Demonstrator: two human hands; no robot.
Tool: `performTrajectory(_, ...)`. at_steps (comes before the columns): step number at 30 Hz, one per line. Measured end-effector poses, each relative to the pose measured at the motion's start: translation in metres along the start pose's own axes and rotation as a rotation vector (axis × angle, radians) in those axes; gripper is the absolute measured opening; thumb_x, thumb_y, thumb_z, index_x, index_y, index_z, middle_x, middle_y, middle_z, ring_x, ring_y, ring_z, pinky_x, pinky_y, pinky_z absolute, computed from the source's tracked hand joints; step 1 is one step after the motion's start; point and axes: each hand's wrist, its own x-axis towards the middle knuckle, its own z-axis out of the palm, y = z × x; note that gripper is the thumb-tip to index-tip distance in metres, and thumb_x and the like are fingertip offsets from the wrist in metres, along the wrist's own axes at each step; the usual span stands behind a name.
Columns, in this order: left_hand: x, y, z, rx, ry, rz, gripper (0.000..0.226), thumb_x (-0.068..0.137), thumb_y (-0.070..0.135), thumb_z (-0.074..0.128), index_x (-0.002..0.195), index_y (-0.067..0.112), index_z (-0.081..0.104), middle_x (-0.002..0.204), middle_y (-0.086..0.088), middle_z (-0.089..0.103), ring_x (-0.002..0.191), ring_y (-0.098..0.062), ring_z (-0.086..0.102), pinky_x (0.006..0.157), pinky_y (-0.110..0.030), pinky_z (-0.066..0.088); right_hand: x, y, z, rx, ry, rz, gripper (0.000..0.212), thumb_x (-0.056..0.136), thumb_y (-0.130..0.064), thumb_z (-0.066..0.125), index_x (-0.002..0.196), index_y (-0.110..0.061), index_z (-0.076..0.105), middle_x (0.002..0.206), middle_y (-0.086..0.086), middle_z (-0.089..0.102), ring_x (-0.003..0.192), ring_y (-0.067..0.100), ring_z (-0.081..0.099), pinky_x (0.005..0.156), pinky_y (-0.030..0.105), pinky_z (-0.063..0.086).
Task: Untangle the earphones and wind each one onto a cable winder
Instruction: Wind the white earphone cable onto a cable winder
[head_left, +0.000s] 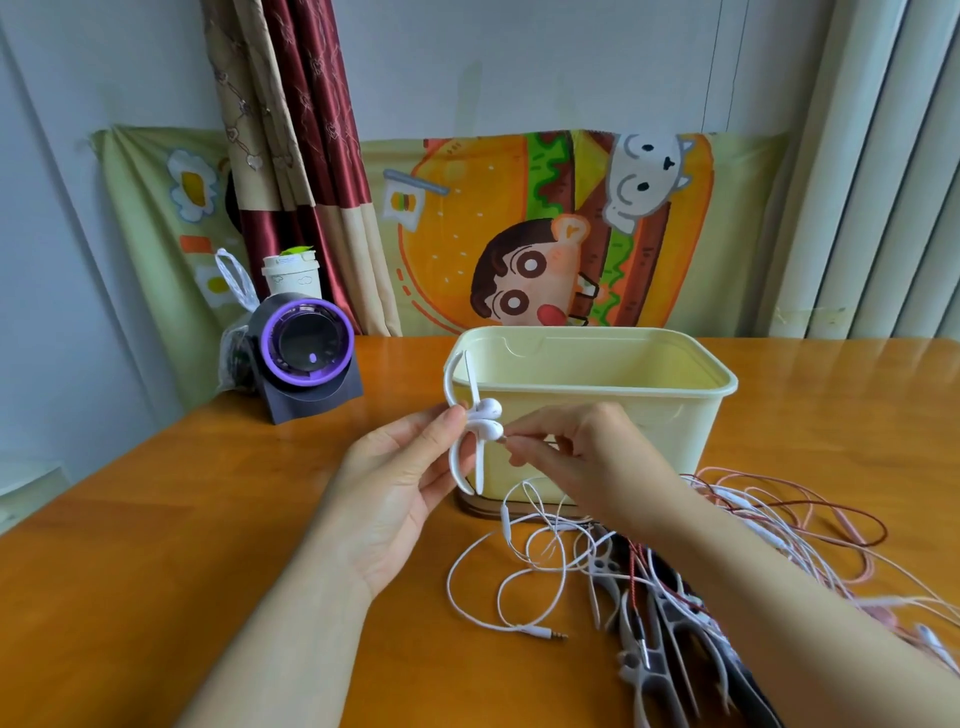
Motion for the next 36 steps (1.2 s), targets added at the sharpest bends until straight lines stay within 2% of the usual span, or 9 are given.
performTrajectory(3,0.002,-0.002,0.001,-0.002,0.051,-0.001,0.044,0.068,0.030,0.070,0.108,0.010,0.071,0.110,-0.007,0.073,0.104,-0.017,0.068,0.076,-0.022,0.054,-0.003,-0.003,0.015,-0.071,-0.106,-0.001,0.020,0.093,-0.017,0.055,0.080,-0.017,0.070,0.066,-0.006,0.065,0.058,0.006,0.051,0.055,0.019,0.039)
performTrajectory(6,0.002,-0.003,0.002,0.052,0.124,0.017,0.029,0.069,0.033,0.067,0.092,0.021,0.080,0.105,-0.001,0.075,0.109,-0.014,0.063,0.094,-0.028,0.045,-0.006,-0.009,0.023,-0.098,-0.212,0.008,0.030,0.095,-0.018,0.050,0.065,-0.015,0.054,0.056,-0.004,0.054,0.052,0.009,0.047,0.050,0.019,0.031)
performTrajectory(10,0.003,-0.004,0.002,0.049,0.202,0.021,0.031,0.071,0.033,0.069,0.097,0.020,0.078,0.102,0.001,0.076,0.103,-0.012,0.062,0.080,-0.024,0.043,-0.008,-0.015,0.025,-0.154,-0.307,-0.009,0.028,0.098,-0.025,0.046,0.086,-0.007,0.065,0.068,0.008,0.062,0.060,0.018,0.052,0.061,0.034,0.046)
performTrajectory(14,0.004,-0.006,-0.001,0.188,0.247,0.059,0.017,0.083,0.033,0.068,0.094,0.027,0.079,0.099,0.007,0.076,0.106,-0.010,0.064,0.090,-0.028,0.045,-0.007,-0.028,0.012,-0.159,-0.366,-0.037,0.027,0.097,-0.027,0.049,0.096,-0.008,0.069,0.074,0.008,0.064,0.064,0.018,0.050,0.059,0.025,0.039)
performTrajectory(19,0.003,-0.006,0.001,0.418,0.222,0.175,0.015,0.080,0.033,0.071,0.071,0.043,0.075,0.086,0.015,0.075,0.094,-0.005,0.069,0.085,-0.023,0.049,0.000,-0.047,-0.029,-0.046,-0.219,-0.006,0.032,0.095,-0.032,0.052,0.086,-0.007,0.069,0.063,0.009,0.056,0.051,0.012,0.044,0.047,0.019,0.032)
performTrajectory(22,0.001,-0.005,0.009,0.415,0.119,0.170,0.005,0.080,0.027,0.070,0.083,0.029,0.074,0.085,0.010,0.076,0.090,-0.005,0.070,0.081,-0.016,0.049,0.001,-0.048,-0.045,0.025,-0.068,0.046,0.028,0.095,-0.033,0.052,0.082,-0.017,0.072,0.056,0.001,0.051,0.045,0.005,0.042,0.046,0.016,0.032)
performTrajectory(25,-0.001,-0.008,0.015,0.479,0.024,0.171,0.031,0.072,0.037,0.071,0.096,0.019,0.073,0.088,0.004,0.077,0.093,-0.010,0.071,0.083,-0.020,0.049,0.001,-0.044,-0.046,0.024,0.006,0.074,0.028,0.093,-0.034,0.054,0.076,-0.018,0.070,0.054,0.000,0.049,0.045,0.005,0.038,0.046,0.018,0.031)
performTrajectory(29,-0.005,-0.009,0.020,0.534,-0.040,0.182,0.031,0.063,0.037,0.073,0.091,0.025,0.071,0.084,0.013,0.075,0.081,0.000,0.069,0.067,-0.009,0.049,0.004,-0.036,-0.047,0.025,0.103,0.115,0.030,0.090,-0.036,0.057,0.073,-0.015,0.069,0.050,-0.003,0.043,0.043,0.006,0.036,0.044,0.017,0.028)
performTrajectory(36,-0.007,-0.005,0.018,0.498,-0.162,0.112,0.035,0.065,0.028,0.074,0.098,0.018,0.070,0.089,0.007,0.075,0.085,-0.004,0.070,0.069,-0.011,0.050,0.006,-0.030,-0.040,0.041,0.186,0.115,0.030,0.088,-0.034,0.062,0.072,-0.009,0.067,0.048,-0.009,0.042,0.044,0.002,0.040,0.045,0.012,0.030)
